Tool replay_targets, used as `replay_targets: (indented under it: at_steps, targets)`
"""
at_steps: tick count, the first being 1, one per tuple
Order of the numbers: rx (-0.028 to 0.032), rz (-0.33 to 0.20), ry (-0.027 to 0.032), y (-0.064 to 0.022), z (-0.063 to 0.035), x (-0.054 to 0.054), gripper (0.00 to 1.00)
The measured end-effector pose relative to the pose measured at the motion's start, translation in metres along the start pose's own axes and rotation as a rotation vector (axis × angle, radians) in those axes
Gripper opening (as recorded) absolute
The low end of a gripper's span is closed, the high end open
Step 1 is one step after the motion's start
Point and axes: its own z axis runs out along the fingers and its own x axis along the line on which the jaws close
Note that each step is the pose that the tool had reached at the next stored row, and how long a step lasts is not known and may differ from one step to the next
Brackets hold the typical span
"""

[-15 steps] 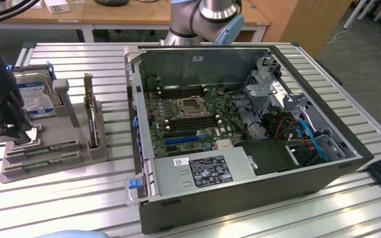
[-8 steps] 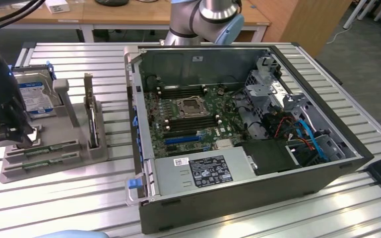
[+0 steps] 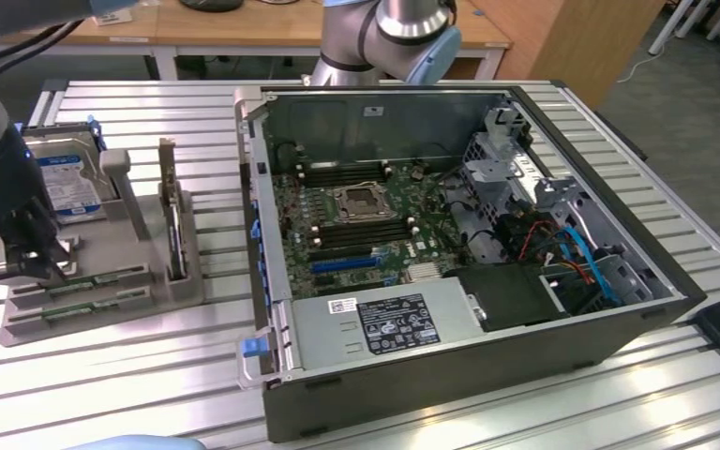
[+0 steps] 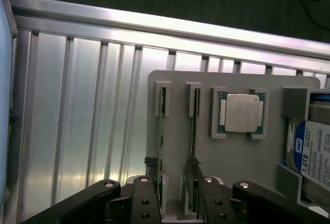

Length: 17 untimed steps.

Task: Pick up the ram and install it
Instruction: 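Pick up the ram and move it above insertion slot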

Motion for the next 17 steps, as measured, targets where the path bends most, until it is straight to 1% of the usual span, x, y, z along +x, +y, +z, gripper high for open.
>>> replay_targets:
  at_steps: [8,17]
  targets:
    - [-0.0001,-0.001,0.0,0.0003,0.0146,0.002,0.36]
    - [-0.0002,-0.004,0.0001,0.0012,0.0289,0.009,0.36]
